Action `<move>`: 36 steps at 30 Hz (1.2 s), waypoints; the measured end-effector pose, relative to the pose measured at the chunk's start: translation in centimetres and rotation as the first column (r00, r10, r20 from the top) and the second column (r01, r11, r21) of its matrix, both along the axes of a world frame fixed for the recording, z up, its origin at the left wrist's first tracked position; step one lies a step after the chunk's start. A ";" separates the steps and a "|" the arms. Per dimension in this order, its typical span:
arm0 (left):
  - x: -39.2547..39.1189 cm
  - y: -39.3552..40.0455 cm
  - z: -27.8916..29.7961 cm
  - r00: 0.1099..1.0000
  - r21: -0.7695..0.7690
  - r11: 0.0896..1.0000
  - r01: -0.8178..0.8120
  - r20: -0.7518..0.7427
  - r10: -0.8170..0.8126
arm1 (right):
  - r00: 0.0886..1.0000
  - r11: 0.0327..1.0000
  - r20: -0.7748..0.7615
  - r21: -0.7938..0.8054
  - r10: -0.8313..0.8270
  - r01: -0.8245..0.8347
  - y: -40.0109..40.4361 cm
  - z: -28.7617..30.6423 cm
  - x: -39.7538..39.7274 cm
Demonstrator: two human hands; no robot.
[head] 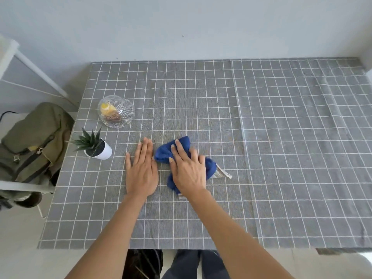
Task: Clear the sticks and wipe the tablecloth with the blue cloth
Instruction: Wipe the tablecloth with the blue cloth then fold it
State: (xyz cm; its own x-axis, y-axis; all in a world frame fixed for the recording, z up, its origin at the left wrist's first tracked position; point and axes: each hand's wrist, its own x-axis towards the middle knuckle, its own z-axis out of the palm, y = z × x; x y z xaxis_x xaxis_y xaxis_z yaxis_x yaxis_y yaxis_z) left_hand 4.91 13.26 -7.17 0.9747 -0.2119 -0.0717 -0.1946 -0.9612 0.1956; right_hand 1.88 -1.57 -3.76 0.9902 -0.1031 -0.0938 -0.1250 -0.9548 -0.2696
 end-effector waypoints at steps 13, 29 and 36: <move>0.1 0.1 -0.2 1.000 -0.014 1.000 -0.016 -0.008 0.016 | 0.992 0.991 -0.011 -0.045 -0.128 0.128 -6.3 -0.5 0.6; -1.1 -0.8 0.1 0.998 -0.001 1.000 0.009 -0.055 -0.009 | 0.897 0.898 0.094 -0.047 -0.432 0.437 -14.4 0.4 -1.4; -5.4 -2.5 0.2 0.999 -0.013 0.999 0.035 -0.039 -0.036 | 0.991 0.991 0.012 0.003 -0.135 0.135 -1.9 -0.1 -7.0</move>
